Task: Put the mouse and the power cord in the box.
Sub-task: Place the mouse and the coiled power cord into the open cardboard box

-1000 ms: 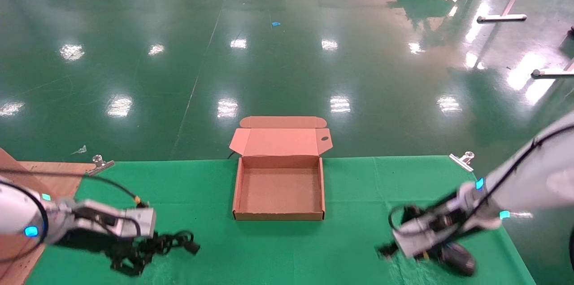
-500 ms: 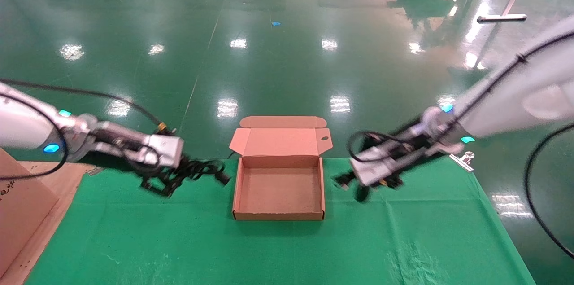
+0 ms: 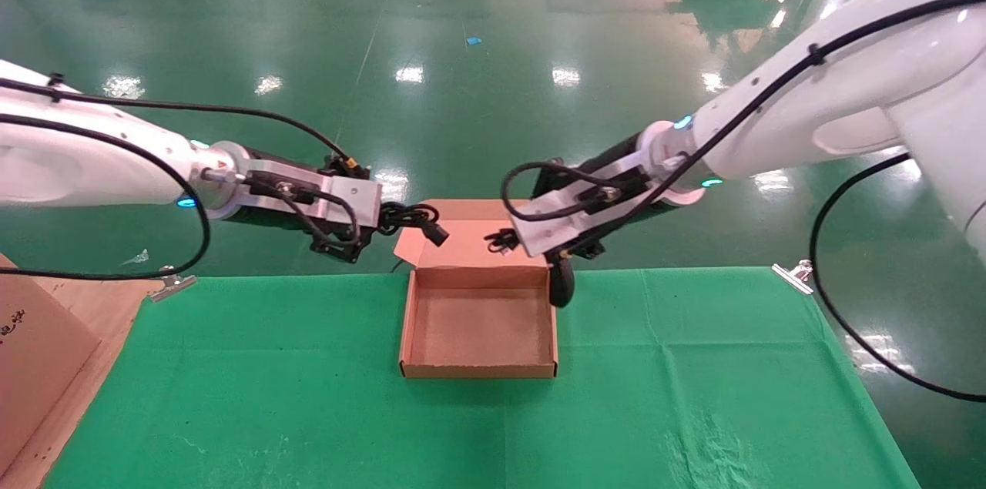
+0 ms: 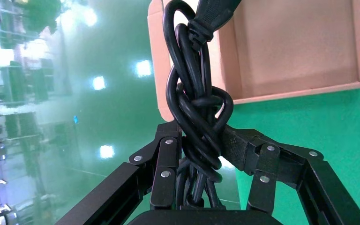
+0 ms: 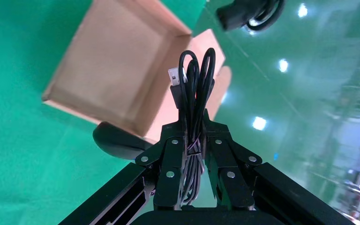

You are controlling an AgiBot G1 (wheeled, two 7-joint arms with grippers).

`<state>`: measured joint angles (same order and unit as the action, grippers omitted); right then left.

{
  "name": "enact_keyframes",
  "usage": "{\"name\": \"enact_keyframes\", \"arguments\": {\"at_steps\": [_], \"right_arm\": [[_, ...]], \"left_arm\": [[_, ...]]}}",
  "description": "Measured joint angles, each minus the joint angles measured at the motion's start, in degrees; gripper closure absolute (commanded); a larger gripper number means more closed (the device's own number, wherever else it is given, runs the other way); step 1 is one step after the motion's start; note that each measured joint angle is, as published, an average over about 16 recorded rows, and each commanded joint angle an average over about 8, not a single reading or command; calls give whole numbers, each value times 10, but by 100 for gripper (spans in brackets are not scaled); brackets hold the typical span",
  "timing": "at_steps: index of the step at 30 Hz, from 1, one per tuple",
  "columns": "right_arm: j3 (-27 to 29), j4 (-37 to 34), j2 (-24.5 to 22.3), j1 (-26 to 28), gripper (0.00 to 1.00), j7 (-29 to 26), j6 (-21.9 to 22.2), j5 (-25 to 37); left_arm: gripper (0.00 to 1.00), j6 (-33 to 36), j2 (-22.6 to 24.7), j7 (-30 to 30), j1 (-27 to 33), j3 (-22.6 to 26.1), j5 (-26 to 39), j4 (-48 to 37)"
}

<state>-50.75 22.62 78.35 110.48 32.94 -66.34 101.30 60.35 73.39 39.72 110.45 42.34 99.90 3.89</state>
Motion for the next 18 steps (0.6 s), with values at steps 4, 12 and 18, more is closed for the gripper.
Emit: {"name": "enact_keyframes", "arguments": {"at_steps": [4,12,18], "right_arm": [[-20,20,-1,-2,100,-19,23,-12],[-48,19,-4,1,100,-41,64,-33],[-57,5,-7,13,100,-43,70,-53]], "left_arm": [[100,-18,5,5,-2,-6,-8,-7],[100,-40,11,17,-21,-11,-15,-20],[100,-73,26,31,-57,-9,-15,-10]]}}
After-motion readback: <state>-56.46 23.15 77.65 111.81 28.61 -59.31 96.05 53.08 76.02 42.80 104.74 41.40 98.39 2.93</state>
